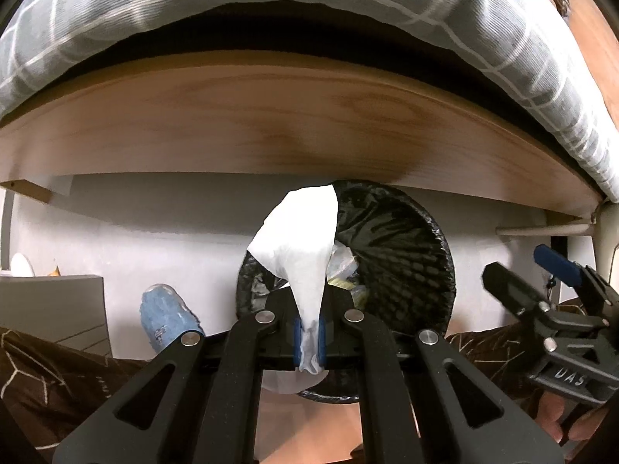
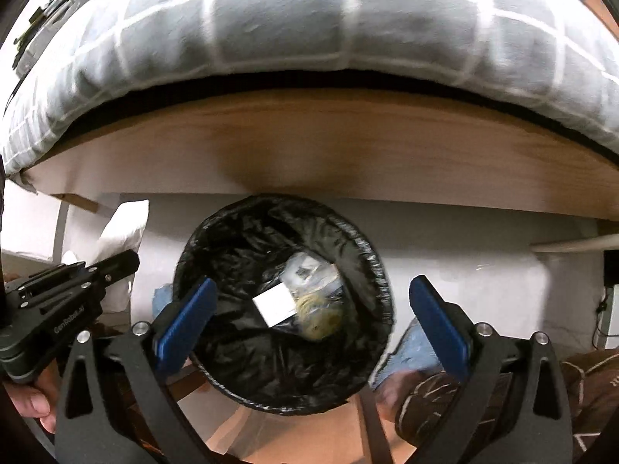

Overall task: Collect trash
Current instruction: 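Lower the left tool over the bin and open it to drop the tissue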

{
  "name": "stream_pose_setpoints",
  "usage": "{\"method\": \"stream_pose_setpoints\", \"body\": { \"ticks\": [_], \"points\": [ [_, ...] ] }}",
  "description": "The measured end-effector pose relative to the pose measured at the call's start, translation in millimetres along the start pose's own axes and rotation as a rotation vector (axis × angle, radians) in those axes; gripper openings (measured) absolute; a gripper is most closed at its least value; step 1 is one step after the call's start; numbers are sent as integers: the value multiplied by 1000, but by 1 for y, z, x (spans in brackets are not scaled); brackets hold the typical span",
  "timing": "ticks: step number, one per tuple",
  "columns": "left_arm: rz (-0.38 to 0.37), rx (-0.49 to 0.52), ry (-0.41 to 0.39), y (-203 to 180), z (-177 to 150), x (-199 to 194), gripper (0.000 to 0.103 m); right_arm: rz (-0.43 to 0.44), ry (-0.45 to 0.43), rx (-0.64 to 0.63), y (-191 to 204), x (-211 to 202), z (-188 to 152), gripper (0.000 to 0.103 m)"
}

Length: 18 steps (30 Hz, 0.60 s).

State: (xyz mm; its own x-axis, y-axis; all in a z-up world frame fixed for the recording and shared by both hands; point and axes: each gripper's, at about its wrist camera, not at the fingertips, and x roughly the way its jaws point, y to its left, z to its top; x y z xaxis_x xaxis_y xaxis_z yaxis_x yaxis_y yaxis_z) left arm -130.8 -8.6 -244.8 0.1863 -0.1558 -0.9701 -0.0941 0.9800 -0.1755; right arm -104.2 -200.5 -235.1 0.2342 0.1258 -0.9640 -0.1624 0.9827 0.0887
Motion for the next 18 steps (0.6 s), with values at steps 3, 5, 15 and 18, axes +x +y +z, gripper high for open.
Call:
{"method": "stream_pose_setpoints", "body": {
  "ticks": [3, 5, 15, 18],
  "points": [
    [-12, 14, 2, -8, 1, 3, 5, -19, -7, 24, -14, -6, -1, 96],
    [-23, 20, 1, -13, 2, 4, 5, -31, -13, 42, -24, -10, -1, 96],
    [-35, 73, -3, -44, 0, 6, 5, -78, -48, 72, -54, -30, -2, 96],
    [-33, 91, -1, -52, -1, 8, 5, -96, -58, 58, -59, -36, -3, 96]
  ]
}}
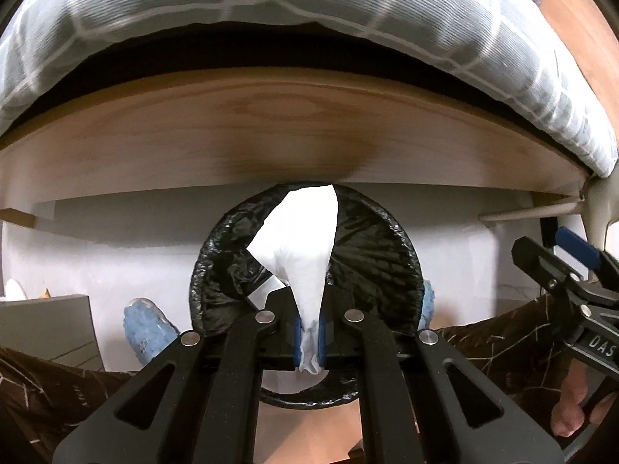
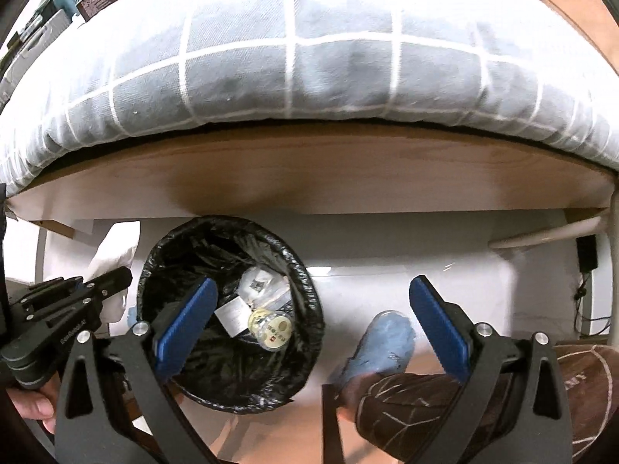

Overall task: Collect trash
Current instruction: 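Lower the left tool over the bin and open it to drop the tissue, then raise both open tools back over the trash on the bed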

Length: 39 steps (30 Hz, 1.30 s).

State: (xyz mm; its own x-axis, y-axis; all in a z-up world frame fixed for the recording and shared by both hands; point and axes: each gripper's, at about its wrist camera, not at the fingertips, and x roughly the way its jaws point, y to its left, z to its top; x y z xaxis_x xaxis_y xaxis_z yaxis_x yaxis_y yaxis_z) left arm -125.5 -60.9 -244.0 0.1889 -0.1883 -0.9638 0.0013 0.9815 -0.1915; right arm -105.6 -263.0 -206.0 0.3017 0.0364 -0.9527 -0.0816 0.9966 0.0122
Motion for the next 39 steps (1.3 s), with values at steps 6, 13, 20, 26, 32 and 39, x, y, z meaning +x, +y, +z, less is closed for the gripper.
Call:
{"method": "stream_pose_setpoints", "body": {
  "ticks": [6, 13, 20, 26, 32, 39],
  "points": [
    [3, 35, 2, -17, -1, 4, 5, -14, -7, -19, -7, -2, -2, 96],
    [7, 59, 12, -30, 1, 13, 5, -9, -10, -2, -12, 1, -1, 96],
    [25, 64, 7, -33, 0, 14, 14, -4, 1, 13, -13, 7, -1, 96],
    [43, 52, -7, -30, 0, 15, 42, -5, -1, 0, -6, 10, 0, 96],
    [63, 49, -30, -26, 3, 8, 56, -9, -24, -4, -5, 6, 3, 96],
    [82, 27, -128, -22, 8, -26, 78, -21, -91, -8, -5, -13, 7, 96]
  ]
}}
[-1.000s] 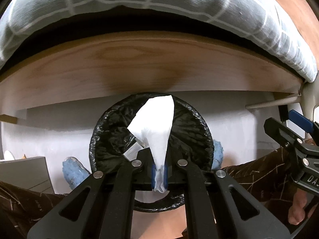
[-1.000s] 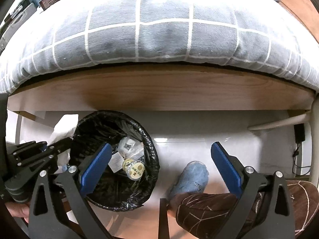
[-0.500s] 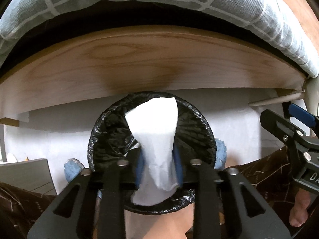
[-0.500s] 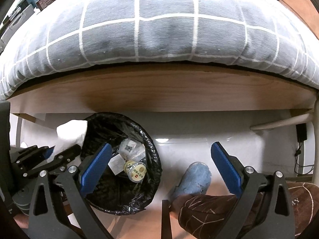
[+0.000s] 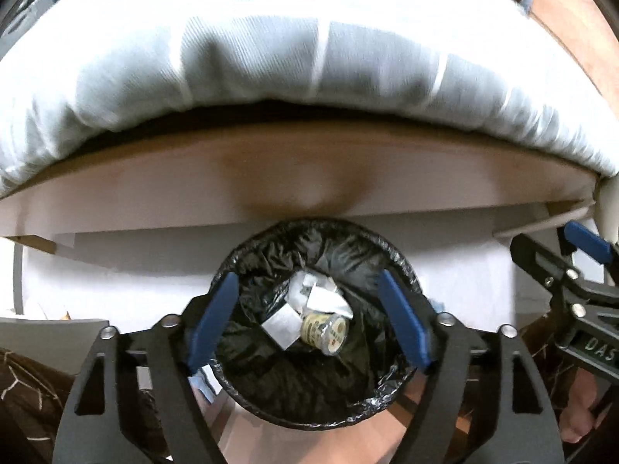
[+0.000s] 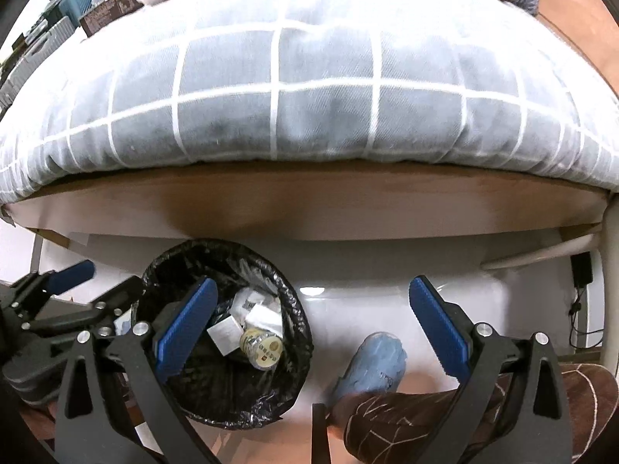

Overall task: Collect trash
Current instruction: 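Raise both open tools back over the trash on the bed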

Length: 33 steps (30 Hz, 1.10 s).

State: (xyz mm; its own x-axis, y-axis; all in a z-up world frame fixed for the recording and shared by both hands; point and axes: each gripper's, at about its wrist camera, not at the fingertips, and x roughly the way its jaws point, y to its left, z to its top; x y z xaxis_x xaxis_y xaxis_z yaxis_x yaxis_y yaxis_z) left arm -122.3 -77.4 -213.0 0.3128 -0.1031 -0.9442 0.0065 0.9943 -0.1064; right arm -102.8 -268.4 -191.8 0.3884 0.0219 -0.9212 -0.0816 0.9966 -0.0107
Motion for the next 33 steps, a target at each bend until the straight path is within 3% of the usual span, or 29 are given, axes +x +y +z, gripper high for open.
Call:
{"method": "stream_pose_setpoints", "body": {
  "ticks": [4, 11, 33],
  "points": [
    [22, -1, -59, 0, 6, -23, 90, 5, -52, 14, -3, -18, 5, 96],
    [25, -16, -160, 3, 18, -60, 97, -9, -149, 22, -6, -50, 17, 96],
    [-9, -22, -374, 8, 73, -156, 97, -20, -391, 37, -9, -143, 60, 96]
  ]
}}
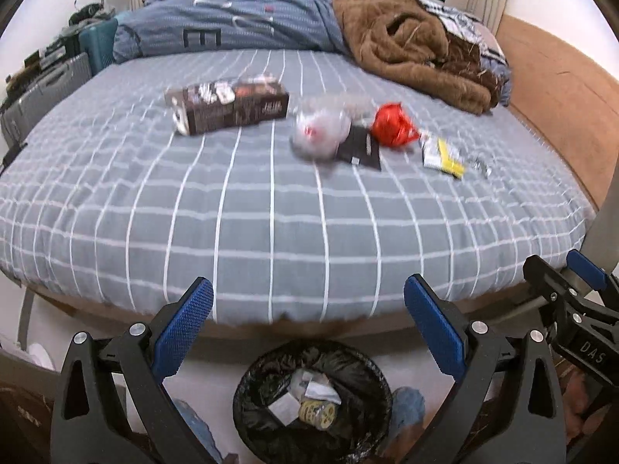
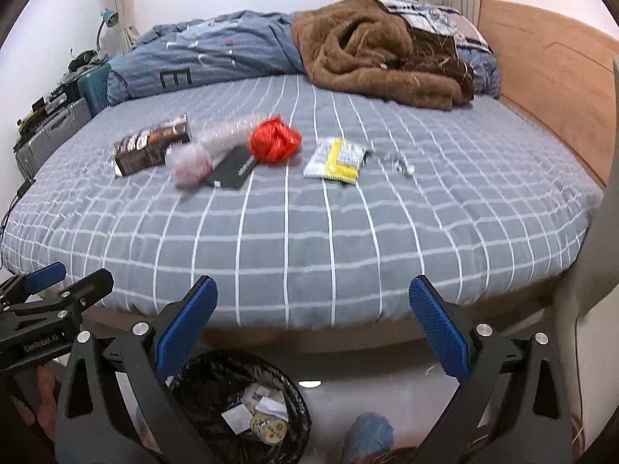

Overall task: Collect trash
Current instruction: 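Raise both open tools back over the trash on the bed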

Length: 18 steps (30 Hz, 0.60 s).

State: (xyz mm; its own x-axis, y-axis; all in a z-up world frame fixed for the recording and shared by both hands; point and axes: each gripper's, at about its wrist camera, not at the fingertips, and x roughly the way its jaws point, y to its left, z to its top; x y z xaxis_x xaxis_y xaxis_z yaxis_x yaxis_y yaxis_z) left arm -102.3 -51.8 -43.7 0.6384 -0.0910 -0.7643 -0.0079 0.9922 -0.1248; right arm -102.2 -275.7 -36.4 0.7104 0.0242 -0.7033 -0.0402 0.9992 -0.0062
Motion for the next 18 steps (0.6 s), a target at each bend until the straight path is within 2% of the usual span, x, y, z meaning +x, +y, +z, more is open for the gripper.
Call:
{"method": "stream_pose_setpoints", "body": {
  "ticks": [12, 18],
  "points": [
    [-9, 13, -57, -2, 45, -4, 97, -2, -49, 6, -2, 4, 38, 96],
    [-7, 21, -53, 2, 63, 8, 97, -10, -65, 15, -5, 17, 58, 96]
  ]
}}
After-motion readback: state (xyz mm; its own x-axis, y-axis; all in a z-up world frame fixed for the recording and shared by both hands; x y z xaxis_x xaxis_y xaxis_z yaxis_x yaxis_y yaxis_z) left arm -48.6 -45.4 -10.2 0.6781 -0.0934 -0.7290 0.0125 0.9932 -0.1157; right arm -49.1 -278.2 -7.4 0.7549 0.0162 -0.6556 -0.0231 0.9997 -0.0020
